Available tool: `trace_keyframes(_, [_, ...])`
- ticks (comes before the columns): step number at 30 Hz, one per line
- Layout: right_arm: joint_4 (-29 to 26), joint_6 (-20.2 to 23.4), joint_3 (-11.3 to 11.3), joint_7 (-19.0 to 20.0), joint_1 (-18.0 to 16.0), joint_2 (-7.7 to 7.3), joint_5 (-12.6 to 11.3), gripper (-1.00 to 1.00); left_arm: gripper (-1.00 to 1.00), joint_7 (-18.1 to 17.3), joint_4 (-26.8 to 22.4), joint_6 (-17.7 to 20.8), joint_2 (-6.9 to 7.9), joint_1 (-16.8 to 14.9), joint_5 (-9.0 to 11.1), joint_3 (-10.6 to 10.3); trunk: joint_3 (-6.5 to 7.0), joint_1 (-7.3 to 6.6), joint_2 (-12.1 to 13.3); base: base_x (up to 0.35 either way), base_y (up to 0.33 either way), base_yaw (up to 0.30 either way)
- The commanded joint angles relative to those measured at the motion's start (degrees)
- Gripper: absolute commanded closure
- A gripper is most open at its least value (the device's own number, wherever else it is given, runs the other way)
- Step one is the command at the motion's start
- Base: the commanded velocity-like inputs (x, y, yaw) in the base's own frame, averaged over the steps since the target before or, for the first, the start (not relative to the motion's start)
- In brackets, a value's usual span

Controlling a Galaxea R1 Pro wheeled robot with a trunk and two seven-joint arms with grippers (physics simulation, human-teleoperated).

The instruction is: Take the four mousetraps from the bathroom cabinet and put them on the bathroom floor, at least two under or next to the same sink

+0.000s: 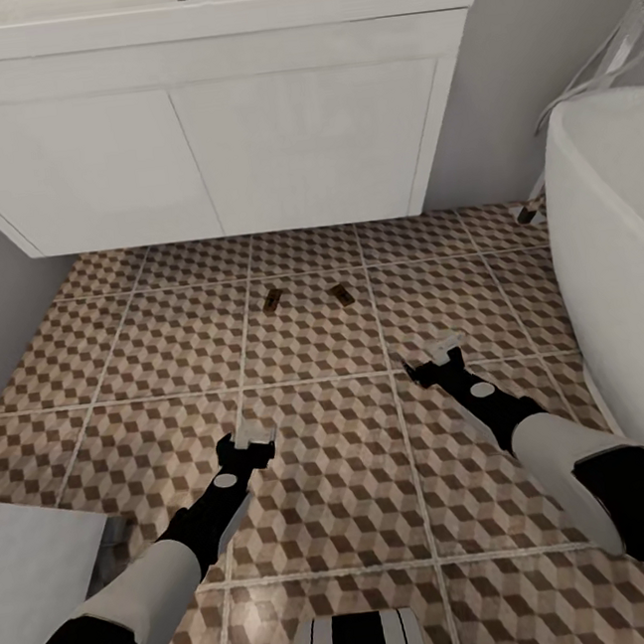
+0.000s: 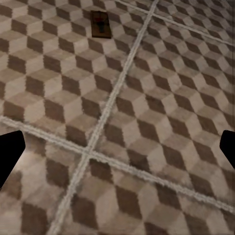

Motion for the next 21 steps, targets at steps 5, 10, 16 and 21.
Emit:
trace_keyframes(5, [4.6,-4.0,-0.1,0.4,0.7,-0.76,0.3,-1.00,-1.00,0.3,0.5,-2.7,0.34,2.8,0.5,-0.5,1.08,-0.14,0.1,0.000,0.000,0.000])
trace_keyframes(10, [5.4,-5.7,-0.1,0.6,2.7,-0.95,0.3,-1.00,-1.00,0.2,0.7,-3.1,0.69,4.1,0.6,-0.5,2.19,-0.26,0.1,0.000,0.000,0.000])
trace_keyframes(16, [5.7,-6.5,-0.1,0.7,5.4,-1.08,0.4,-1.00,-1.00,0.2,0.9,-3.3,0.94,6.1,0.6,-0.5,3.52,-0.42,0.2,0.000,0.000,0.000])
trace_keyframes(21, [5.7,-7.0,-0.1,0.7,7.7,-1.12,0.4,-1.00,-1.00,0.1,1.0,-4.6,1.56,7.7,0.6,-0.5,4.63,-0.55,0.3,0.000,0.000,0.000])
